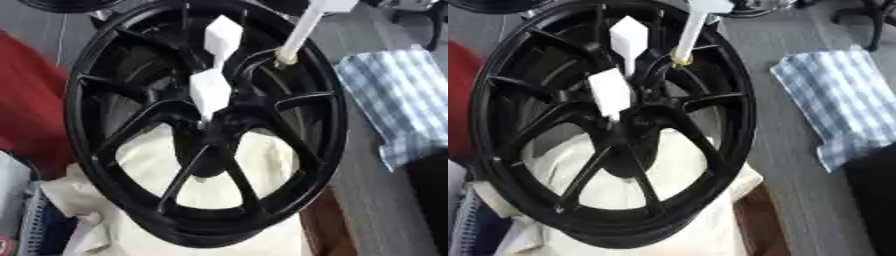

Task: Pull the pin out of the wheel hub.

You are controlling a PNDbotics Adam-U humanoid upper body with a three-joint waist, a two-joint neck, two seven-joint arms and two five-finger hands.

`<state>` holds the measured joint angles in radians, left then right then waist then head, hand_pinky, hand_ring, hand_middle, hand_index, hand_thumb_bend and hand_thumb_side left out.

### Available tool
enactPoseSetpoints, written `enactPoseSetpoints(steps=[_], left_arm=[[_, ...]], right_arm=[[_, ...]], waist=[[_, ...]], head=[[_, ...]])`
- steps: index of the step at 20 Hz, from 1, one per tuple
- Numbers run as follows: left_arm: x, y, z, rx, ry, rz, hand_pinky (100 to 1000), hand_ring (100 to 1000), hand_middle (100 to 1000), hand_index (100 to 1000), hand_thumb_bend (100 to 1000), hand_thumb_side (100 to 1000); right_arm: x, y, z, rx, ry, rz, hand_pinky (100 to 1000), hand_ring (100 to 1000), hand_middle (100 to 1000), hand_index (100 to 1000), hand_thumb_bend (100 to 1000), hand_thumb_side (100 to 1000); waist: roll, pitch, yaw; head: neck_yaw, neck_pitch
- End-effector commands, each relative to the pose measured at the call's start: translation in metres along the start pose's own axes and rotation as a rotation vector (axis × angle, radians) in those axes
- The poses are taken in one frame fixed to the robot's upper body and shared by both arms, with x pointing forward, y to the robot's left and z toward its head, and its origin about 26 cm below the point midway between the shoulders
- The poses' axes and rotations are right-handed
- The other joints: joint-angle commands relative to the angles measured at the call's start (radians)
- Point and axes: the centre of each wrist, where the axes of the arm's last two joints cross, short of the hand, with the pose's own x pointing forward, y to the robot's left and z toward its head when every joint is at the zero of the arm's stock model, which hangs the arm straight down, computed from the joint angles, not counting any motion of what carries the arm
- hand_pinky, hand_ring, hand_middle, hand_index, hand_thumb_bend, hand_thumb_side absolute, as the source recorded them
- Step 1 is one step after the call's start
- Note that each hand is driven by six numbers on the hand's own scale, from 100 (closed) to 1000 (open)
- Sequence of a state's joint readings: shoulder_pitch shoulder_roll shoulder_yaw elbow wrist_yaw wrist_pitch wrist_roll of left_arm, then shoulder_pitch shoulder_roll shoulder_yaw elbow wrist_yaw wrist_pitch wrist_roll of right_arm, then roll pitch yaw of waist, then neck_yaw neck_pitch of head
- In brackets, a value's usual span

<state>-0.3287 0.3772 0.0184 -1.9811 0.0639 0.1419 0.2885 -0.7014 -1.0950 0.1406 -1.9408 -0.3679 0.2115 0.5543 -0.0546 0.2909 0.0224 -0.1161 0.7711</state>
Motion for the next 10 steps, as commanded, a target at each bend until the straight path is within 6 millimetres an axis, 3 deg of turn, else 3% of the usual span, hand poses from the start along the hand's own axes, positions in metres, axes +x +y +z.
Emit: enactPoseSetpoints(steps=[1, 10], left_arm=[[0.007, 0.008, -0.003, 0.028, -0.034, -0.026, 682, 506, 556, 688, 100, 613], [0.007, 0.014, -0.003, 0.075, -0.044, -0.036, 683, 505, 556, 688, 100, 603]], right_arm=[[0.007, -0.017, 0.036, -0.137, 0.035, 0.033, 857, 802, 309, 492, 100, 296], [-0.068, 0.042, 0.103, -0.437, 0.296, 0.031, 863, 808, 323, 506, 100, 272]], waist=[[0.012, -0.016, -0.014], [0.07, -0.004, -0.056]], head=[[0.022, -0.001], [0.061, -0.019]])
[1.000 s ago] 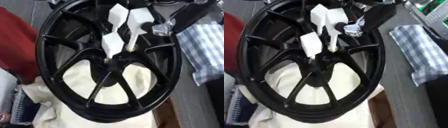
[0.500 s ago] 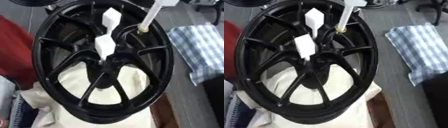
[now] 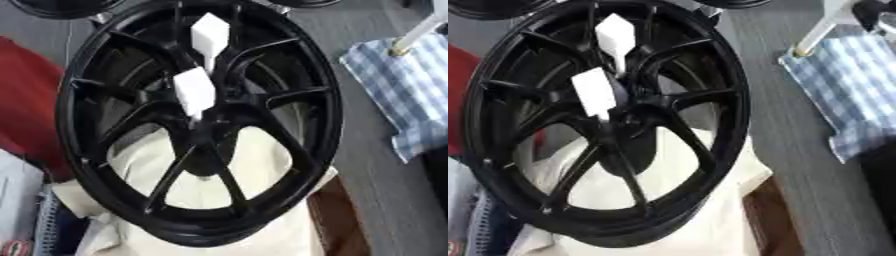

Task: Pull the pin out of the wheel hub.

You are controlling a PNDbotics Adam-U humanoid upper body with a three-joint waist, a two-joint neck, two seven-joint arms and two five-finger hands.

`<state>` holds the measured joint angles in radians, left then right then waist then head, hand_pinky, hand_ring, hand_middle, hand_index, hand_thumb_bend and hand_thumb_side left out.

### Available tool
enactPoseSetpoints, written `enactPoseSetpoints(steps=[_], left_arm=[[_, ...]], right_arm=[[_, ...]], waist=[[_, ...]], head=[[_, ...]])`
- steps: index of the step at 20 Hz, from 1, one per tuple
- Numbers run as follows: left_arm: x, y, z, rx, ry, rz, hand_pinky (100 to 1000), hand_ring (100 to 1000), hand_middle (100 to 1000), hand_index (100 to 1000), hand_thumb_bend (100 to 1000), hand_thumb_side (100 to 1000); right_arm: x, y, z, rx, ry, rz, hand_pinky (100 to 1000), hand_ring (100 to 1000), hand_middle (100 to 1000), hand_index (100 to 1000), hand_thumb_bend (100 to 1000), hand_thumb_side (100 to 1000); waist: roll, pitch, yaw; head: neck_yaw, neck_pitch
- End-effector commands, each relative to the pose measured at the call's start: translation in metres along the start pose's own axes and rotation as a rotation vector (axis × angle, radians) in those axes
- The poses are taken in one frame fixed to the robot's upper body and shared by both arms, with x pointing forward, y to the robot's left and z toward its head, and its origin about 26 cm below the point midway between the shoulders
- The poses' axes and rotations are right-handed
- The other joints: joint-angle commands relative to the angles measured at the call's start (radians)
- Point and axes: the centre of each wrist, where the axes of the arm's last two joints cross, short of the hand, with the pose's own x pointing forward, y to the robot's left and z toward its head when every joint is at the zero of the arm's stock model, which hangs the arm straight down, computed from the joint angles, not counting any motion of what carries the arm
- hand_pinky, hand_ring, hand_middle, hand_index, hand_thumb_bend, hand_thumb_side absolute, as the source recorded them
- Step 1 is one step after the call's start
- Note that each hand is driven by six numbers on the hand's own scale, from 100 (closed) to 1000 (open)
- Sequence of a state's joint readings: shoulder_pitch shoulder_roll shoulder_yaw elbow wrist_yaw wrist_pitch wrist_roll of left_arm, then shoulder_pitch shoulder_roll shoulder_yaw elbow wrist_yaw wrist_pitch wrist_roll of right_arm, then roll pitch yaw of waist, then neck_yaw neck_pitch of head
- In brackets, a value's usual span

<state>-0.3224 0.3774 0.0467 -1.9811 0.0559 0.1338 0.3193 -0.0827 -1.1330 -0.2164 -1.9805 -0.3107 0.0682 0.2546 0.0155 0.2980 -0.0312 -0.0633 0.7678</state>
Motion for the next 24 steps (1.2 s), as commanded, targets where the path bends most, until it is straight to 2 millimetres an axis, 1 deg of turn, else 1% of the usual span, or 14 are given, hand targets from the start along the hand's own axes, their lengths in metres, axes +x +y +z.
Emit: enactPoseSetpoints(steps=[1, 2, 3, 4, 6, 7, 8, 9, 10, 12, 15, 22, 23, 24], left_arm=[[0.008, 0.007, -0.004, 0.021, -0.037, -0.021, 683, 505, 555, 688, 100, 601], [0.008, 0.007, -0.004, 0.024, -0.039, -0.02, 683, 505, 555, 688, 100, 601], [0.008, 0.006, -0.004, 0.026, -0.041, -0.018, 684, 505, 556, 688, 100, 601], [0.008, 0.006, -0.004, 0.027, -0.042, -0.016, 684, 505, 556, 689, 100, 601], [0.009, 0.006, -0.005, 0.029, -0.043, -0.016, 684, 505, 556, 688, 100, 599], [0.009, 0.006, -0.005, 0.03, -0.044, -0.016, 684, 505, 556, 688, 100, 599], [0.009, 0.006, -0.005, 0.032, -0.045, -0.016, 685, 505, 556, 689, 100, 601], [0.009, 0.006, -0.005, 0.033, -0.045, -0.016, 685, 505, 556, 689, 100, 604], [0.009, 0.006, -0.005, 0.033, -0.046, -0.015, 685, 505, 556, 689, 100, 604], [0.009, 0.006, -0.005, 0.035, -0.046, -0.015, 685, 505, 557, 689, 100, 601], [0.008, 0.007, -0.005, 0.037, -0.043, -0.014, 686, 506, 557, 689, 100, 601], [0.008, 0.006, -0.005, 0.037, -0.041, -0.014, 686, 505, 556, 689, 100, 604], [0.008, 0.006, -0.005, 0.038, -0.041, -0.014, 686, 505, 556, 688, 100, 604], [0.008, 0.006, -0.004, 0.037, -0.04, -0.014, 686, 505, 556, 688, 100, 604]], right_arm=[[-0.009, 0.001, 0.015, -0.115, 0.055, 0.07, 864, 811, 338, 522, 100, 271], [-0.015, 0.007, 0.02, -0.134, 0.092, 0.079, 868, 817, 350, 534, 100, 277], [-0.021, 0.013, 0.024, -0.149, 0.126, 0.08, 885, 844, 406, 594, 100, 319], [-0.026, 0.019, 0.029, -0.159, 0.158, 0.077, 892, 857, 437, 629, 100, 331], [-0.036, 0.031, 0.035, -0.157, 0.209, 0.065, 951, 959, 650, 812, 100, 442], [-0.04, 0.037, 0.039, -0.148, 0.231, 0.056, 992, 1000, 752, 876, 100, 469], [-0.044, 0.041, 0.042, -0.139, 0.256, 0.045, 1000, 1000, 795, 896, 100, 468], [-0.048, 0.044, 0.044, -0.132, 0.276, 0.039, 1000, 1000, 837, 918, 100, 418], [-0.052, 0.047, 0.047, -0.123, 0.3, 0.029, 1000, 1000, 846, 926, 100, 372], [-0.058, 0.049, 0.051, -0.11, 0.334, 0.014, 1000, 1000, 863, 943, 100, 100], [-0.06, 0.05, 0.054, -0.121, 0.367, 0.007, 1000, 1000, 871, 947, 100, 135], [-0.056, 0.051, 0.052, -0.129, 0.348, -0.013, 1000, 1000, 848, 939, 100, 100], [-0.055, 0.05, 0.052, -0.138, 0.336, -0.02, 1000, 1000, 814, 922, 100, 398], [-0.053, 0.05, 0.051, -0.16, 0.311, -0.03, 1000, 1000, 796, 914, 100, 506]], waist=[[0.005, -0.01, -0.003], [0.008, -0.009, -0.003], [0.011, -0.008, -0.003], [0.013, -0.008, -0.002], [0.017, -0.005, 0.0], [0.018, -0.004, 0.001], [0.019, -0.003, 0.001], [0.019, -0.003, 0.002], [0.02, -0.002, 0.002], [0.02, 0.0, 0.002], [0.018, 0.0, -0.001], [0.007, -0.003, -0.004], [0.005, -0.003, -0.004], [0.004, -0.004, -0.003]], head=[[0.012, -0.016], [0.013, -0.015], [0.013, -0.016], [0.014, -0.017], [0.015, -0.023], [0.015, -0.025], [0.016, -0.026], [0.017, -0.027], [0.017, -0.027], [0.019, -0.025], [0.02, -0.022], [0.02, -0.023], [0.021, -0.024], [0.021, -0.023]])
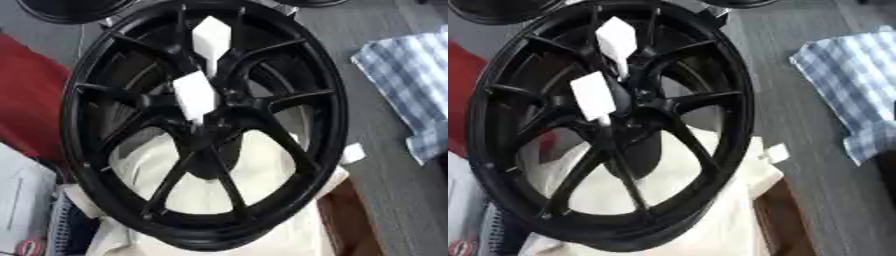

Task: Pull the pin out of the wheel hub.

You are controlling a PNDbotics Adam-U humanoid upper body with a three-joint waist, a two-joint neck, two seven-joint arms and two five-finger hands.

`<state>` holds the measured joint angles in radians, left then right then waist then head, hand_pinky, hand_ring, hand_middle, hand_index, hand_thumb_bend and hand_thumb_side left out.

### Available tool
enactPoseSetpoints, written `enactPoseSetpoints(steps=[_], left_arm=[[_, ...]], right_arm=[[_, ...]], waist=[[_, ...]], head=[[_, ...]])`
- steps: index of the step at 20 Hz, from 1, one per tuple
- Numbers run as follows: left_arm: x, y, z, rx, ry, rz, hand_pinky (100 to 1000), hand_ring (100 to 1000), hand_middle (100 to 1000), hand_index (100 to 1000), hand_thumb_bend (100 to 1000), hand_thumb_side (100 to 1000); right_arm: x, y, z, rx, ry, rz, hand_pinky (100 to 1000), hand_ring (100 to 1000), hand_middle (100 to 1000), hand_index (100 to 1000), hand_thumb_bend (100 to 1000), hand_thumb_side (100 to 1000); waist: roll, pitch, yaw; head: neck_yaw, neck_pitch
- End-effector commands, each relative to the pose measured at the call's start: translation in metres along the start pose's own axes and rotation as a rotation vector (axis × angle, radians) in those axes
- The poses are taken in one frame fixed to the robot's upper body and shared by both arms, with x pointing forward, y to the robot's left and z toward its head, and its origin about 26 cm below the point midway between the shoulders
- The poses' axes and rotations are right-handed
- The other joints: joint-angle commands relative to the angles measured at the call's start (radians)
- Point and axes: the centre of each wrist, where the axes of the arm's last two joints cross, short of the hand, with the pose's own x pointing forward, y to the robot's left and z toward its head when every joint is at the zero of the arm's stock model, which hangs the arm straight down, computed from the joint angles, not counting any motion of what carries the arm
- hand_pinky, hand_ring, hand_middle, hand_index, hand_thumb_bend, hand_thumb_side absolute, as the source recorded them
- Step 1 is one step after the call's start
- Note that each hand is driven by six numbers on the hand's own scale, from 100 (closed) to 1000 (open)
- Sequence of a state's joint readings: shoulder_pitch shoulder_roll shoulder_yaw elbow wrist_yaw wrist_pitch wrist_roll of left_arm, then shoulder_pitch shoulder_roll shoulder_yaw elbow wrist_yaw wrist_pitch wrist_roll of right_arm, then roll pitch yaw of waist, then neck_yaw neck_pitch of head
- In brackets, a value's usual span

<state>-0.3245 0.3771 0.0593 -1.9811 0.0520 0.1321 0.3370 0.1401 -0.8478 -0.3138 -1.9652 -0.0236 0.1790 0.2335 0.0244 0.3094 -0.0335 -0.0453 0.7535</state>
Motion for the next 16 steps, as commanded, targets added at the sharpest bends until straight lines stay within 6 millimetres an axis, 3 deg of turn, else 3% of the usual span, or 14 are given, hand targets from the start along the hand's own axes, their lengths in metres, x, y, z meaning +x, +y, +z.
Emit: enactPoseSetpoints(steps=[1, 2, 10, 16], left_arm=[[0.008, 0.003, -0.003, 0.006, -0.034, -0.009, 686, 505, 556, 688, 100, 604], [0.008, 0.003, -0.003, 0.006, -0.034, -0.008, 686, 505, 556, 688, 100, 604], [0.009, 0.002, -0.004, -0.002, -0.044, -0.012, 686, 504, 556, 688, 100, 602], [0.01, 0.001, -0.004, -0.011, -0.047, -0.009, 686, 503, 556, 688, 100, 602]], right_arm=[[0.013, -0.008, -0.001, -0.049, -0.077, -0.02, 1000, 1000, 779, 913, 100, 636], [0.015, -0.007, -0.002, -0.057, -0.12, -0.048, 1000, 1000, 765, 916, 100, 681], [0.035, -0.005, -0.018, -0.008, -0.464, -0.183, 1000, 1000, 684, 853, 100, 641], [0.054, -0.008, -0.031, 0.078, -0.63, -0.249, 1000, 989, 633, 838, 100, 637]], waist=[[-0.006, -0.016, 0.0], [-0.008, -0.017, 0.002], [-0.015, -0.016, 0.017], [-0.018, -0.016, 0.025]], head=[[0.003, -0.009], [0.002, -0.01], [-0.007, -0.005], [-0.011, -0.001]])
